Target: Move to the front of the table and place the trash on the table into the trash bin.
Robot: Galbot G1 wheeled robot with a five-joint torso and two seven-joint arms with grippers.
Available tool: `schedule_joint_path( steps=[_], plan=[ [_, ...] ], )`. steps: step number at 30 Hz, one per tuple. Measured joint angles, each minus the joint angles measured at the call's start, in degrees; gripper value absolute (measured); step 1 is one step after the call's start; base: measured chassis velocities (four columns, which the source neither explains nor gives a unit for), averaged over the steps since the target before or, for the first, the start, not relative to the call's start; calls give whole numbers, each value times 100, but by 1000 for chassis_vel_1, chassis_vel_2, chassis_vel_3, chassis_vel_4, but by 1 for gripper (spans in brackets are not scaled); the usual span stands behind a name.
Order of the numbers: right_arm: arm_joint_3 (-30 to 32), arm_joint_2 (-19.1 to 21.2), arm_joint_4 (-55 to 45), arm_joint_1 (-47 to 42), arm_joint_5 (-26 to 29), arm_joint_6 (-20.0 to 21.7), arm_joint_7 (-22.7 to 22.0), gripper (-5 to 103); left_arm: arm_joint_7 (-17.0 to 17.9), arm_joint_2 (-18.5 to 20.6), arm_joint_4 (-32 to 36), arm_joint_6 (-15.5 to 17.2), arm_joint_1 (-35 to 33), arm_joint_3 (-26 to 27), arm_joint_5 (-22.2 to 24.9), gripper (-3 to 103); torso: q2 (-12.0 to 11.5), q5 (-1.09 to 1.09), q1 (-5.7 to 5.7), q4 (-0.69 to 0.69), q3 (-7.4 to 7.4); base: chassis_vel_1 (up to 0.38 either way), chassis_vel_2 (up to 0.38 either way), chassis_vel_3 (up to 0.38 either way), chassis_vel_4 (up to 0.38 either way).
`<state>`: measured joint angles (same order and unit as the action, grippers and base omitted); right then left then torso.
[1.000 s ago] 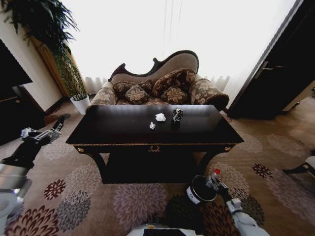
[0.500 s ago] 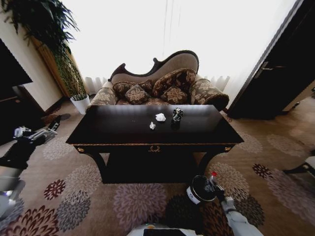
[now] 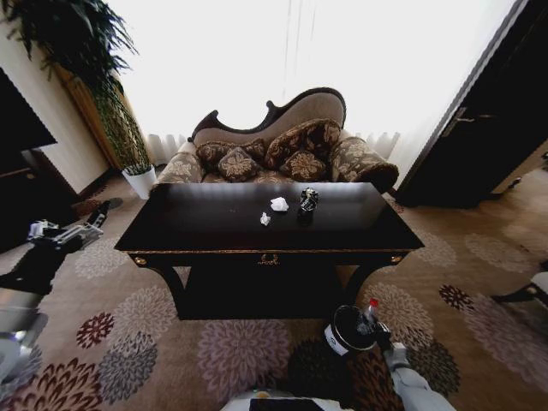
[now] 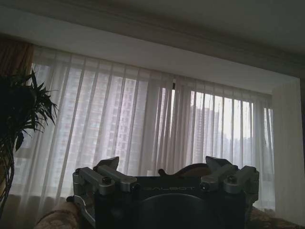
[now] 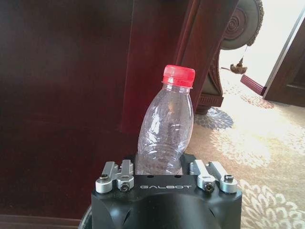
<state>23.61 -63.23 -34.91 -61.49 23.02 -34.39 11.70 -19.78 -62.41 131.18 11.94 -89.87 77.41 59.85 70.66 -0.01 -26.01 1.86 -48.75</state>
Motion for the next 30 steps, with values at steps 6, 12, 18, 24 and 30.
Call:
schedule_joint_path(
  steps=[6,12,18,24,30],
  plan=[
    [-26,-21,-52,-1,39,0,6,66,-3,-1,4,0,-8,11,-1,100,0,0,0,0,0,0,0,0,0],
    [-32,-6,-80,-26,61,0,14,89,-9,-23,13,-1,-7,-9,-19,100,0,0,0,0,0,0,0,0,0],
    [-52,-68,-629,-375,270,192,89,99,-10,-46,16,-1,31,-69,-62,100,0,2,0,0,0,0,0,0,0],
    [116,-127,-1151,-854,57,131,66,100,-8,-134,-21,-2,75,-144,-151,100,0,-1,0,-1,0,0,0,0,0],
    [366,-411,-2572,-1805,20,1042,-665,100,-2,-195,-86,-15,159,-272,-217,100,0,1,0,3,0,0,0,0,0]
  ],
)
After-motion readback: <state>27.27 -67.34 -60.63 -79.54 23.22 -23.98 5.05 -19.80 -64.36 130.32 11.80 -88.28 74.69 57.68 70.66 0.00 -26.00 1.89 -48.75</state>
